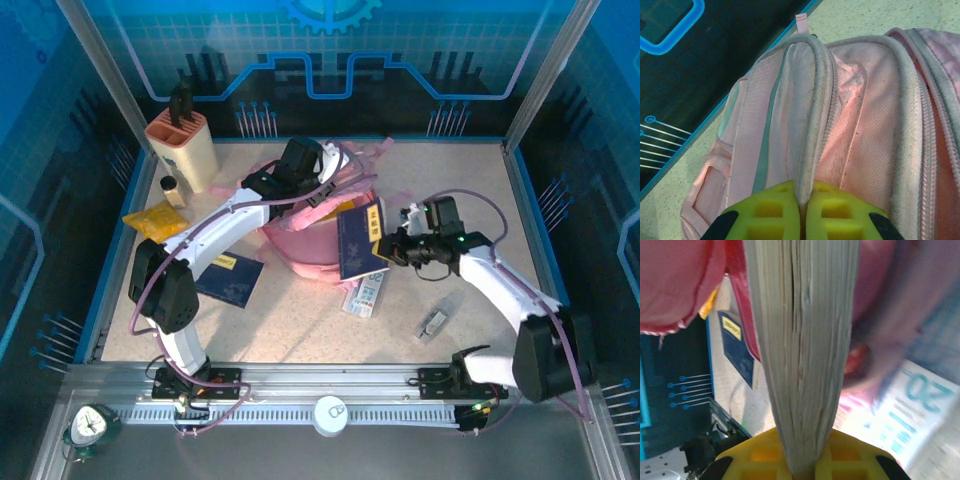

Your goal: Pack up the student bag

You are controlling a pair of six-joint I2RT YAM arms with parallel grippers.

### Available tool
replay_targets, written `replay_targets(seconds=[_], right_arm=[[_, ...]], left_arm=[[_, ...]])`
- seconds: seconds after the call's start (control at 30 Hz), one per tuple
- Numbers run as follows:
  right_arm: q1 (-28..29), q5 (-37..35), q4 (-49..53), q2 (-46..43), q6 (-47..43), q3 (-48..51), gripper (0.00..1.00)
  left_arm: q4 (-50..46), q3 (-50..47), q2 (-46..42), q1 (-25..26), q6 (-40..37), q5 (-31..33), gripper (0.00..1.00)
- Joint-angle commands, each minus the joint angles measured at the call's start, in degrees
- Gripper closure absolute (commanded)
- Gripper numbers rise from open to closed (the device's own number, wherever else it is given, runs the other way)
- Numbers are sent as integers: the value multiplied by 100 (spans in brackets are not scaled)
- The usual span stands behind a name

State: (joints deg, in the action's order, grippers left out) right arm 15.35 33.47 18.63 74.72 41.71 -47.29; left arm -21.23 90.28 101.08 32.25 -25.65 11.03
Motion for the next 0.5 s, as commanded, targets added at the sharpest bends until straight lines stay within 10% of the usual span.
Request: replay_targets(seconds=[0.0, 0.2, 0.47], right_arm=[[379, 202, -1273, 577, 448, -571, 100], [408, 19, -3007, 1912, 1559, -756, 100], [428, -602, -2717, 3454, 1502, -2060, 81]], left_arm=[[521, 397, -378, 52, 5, -380, 100], [504, 576, -418, 42, 181, -363, 100], [577, 622, -466, 18, 244, -510, 100]])
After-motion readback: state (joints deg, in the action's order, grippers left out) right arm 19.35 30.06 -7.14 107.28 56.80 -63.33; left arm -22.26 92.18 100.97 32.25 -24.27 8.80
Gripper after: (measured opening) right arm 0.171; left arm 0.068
